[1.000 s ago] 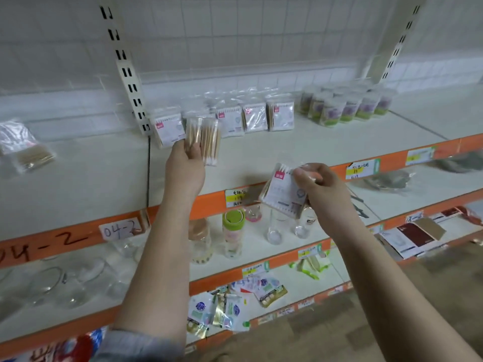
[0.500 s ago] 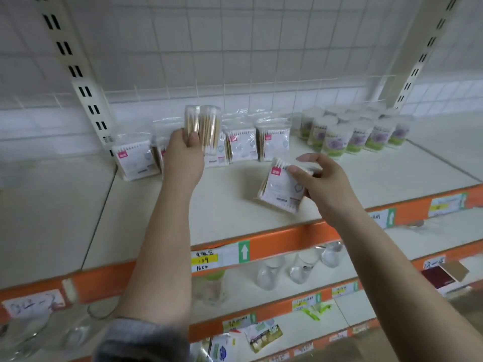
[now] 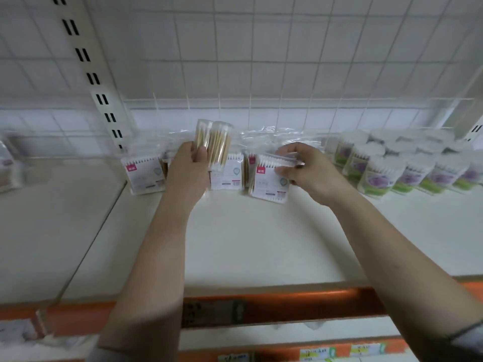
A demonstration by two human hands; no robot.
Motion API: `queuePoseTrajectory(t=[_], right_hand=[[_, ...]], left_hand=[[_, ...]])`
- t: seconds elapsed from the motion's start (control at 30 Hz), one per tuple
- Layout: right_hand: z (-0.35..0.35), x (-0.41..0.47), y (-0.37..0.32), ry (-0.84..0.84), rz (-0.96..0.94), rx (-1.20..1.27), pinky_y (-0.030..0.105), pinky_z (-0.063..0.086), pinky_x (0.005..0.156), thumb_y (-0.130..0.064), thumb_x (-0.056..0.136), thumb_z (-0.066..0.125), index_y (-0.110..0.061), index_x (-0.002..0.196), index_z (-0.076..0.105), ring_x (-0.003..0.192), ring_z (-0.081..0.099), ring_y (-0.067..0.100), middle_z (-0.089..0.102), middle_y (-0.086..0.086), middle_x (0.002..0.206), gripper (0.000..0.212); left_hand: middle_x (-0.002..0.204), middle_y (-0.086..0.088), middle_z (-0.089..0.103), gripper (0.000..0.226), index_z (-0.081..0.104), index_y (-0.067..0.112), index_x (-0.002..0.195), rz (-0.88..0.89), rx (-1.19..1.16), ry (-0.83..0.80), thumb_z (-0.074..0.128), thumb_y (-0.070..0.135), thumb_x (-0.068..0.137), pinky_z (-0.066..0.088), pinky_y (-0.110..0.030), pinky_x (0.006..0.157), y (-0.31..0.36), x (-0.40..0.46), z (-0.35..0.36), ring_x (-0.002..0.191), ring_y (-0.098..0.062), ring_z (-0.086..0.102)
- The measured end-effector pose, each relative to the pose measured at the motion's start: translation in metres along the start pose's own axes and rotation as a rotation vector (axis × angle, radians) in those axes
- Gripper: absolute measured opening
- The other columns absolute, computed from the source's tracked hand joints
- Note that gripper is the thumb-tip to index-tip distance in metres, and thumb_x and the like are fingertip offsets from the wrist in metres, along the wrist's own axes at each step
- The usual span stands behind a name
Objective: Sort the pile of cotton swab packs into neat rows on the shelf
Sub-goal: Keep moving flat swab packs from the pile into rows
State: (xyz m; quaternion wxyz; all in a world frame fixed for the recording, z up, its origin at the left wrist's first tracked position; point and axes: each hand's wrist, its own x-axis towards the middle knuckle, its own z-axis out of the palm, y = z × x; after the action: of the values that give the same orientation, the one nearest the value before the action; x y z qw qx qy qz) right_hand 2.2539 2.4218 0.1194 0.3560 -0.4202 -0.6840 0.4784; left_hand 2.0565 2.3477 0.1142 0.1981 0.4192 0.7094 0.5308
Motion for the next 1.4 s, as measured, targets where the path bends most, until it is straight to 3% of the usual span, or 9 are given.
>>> queuePoseTrajectory(t=[0.1, 0.47, 0.63, 0.73, 0.8, 0.87, 1.0, 1.2, 1.4], right_hand=[[0.002, 0.013, -0.004, -0.044, 0.012, -0.063, 0.016, 0.042, 0.042, 0.005, 0.086, 0.06, -0.017, 0.095, 0.055, 0.063, 0.053, 0.014, 0.056, -0.001, 0.085, 0.024], [0.001, 0.029, 0.004, -0.045, -0.265, -0.654, 0.023, 0.039, 0.074, -0.015, 0.084, 0.066, -0.016, 0.122, 0.06, 0.089, 0.056, 0.022, 0.066, 0.004, 0.11, 0.038], [-0.002, 0.021, 0.006, -0.087, -0.327, -0.62, 0.026, 0.041, 0.09, -0.012, 0.085, 0.063, -0.017, 0.132, 0.053, 0.109, 0.056, 0.026, 0.063, 0.006, 0.117, 0.048], [-0.009, 0.015, 0.006, -0.073, -0.322, -0.52, 0.034, 0.052, 0.085, -0.011, 0.088, 0.059, -0.019, 0.133, 0.053, 0.077, 0.057, 0.016, 0.054, -0.005, 0.08, 0.047], [-0.015, 0.012, 0.006, -0.038, -0.328, -0.467, 0.015, 0.051, 0.071, -0.013, 0.089, 0.057, -0.02, 0.13, 0.056, 0.057, 0.053, 0.003, 0.054, -0.007, 0.064, 0.042], [-0.023, 0.006, 0.003, -0.033, -0.327, -0.388, 0.001, 0.043, 0.065, -0.014, 0.089, 0.059, -0.02, 0.126, 0.059, 0.069, 0.062, 0.004, 0.067, -0.002, 0.084, 0.037], [-0.042, -0.012, -0.003, -0.183, -0.322, -0.171, 0.015, 0.049, 0.077, -0.018, 0.088, 0.063, -0.02, 0.125, 0.058, 0.086, 0.063, 0.004, 0.066, 0.0, 0.109, 0.037], [-0.082, -0.029, 0.01, -0.322, -0.223, 0.05, 0.052, 0.047, 0.096, -0.04, 0.083, 0.066, -0.031, 0.122, 0.058, 0.103, 0.059, 0.042, 0.056, 0.035, 0.111, 0.041], [-0.122, -0.05, 0.022, -0.229, -0.198, 0.087, 0.02, 0.045, 0.07, -0.032, 0.068, 0.08, -0.028, 0.106, 0.063, 0.062, 0.049, 0.003, 0.049, -0.001, 0.059, 0.042]], left_hand=[[0.101, -0.007, 0.061, 0.018, 0.051, 0.018, 0.101, -0.002, 0.03, 0.046, 0.036, 0.028, 0.099, 0.048, -0.05, 0.091, -0.001, -0.003, -0.002, 0.097, -0.032, 0.061], [0.087, -0.004, 0.054, 0.014, 0.05, 0.012, 0.095, -0.049, 0.029, 0.199, 0.039, 0.022, 0.098, 0.048, -0.051, 0.091, 0.002, -0.03, 0.006, 0.1, -0.036, 0.058], [0.102, -0.009, 0.058, 0.019, 0.053, 0.013, 0.105, -0.078, 0.016, 0.221, 0.041, 0.026, 0.098, 0.047, -0.05, 0.094, 0.005, -0.043, 0.014, 0.104, -0.035, 0.058], [0.097, -0.009, 0.06, 0.018, 0.054, 0.013, 0.095, -0.09, -0.03, 0.214, 0.039, 0.024, 0.099, 0.048, -0.05, 0.093, 0.008, -0.05, 0.019, 0.102, -0.035, 0.06], [0.101, -0.012, 0.062, 0.022, 0.057, 0.01, 0.099, -0.114, -0.132, 0.183, 0.037, 0.019, 0.101, 0.051, -0.044, 0.092, 0.012, -0.056, 0.024, 0.102, -0.031, 0.061], [0.109, -0.013, 0.063, 0.025, 0.057, 0.006, 0.109, -0.135, -0.271, 0.097, 0.035, 0.017, 0.102, 0.053, -0.032, 0.088, 0.018, -0.062, 0.031, 0.1, -0.024, 0.063], [0.102, -0.009, 0.064, 0.022, 0.053, 0.009, 0.112, -0.186, -0.504, -0.08, 0.038, 0.02, 0.101, 0.057, -0.027, 0.078, 0.036, -0.077, 0.05, 0.087, -0.019, 0.065], [0.115, -0.014, 0.064, 0.024, 0.054, 0.012, 0.116, -0.17, -0.378, -0.334, 0.038, 0.023, 0.101, 0.052, -0.036, 0.09, 0.05, -0.088, 0.084, 0.101, -0.026, 0.065], [0.104, -0.005, 0.068, 0.026, 0.06, 0.017, 0.104, -0.073, -0.14, -0.396, 0.034, 0.018, 0.103, 0.049, -0.038, 0.092, 0.065, -0.093, 0.128, 0.097, -0.021, 0.065]])
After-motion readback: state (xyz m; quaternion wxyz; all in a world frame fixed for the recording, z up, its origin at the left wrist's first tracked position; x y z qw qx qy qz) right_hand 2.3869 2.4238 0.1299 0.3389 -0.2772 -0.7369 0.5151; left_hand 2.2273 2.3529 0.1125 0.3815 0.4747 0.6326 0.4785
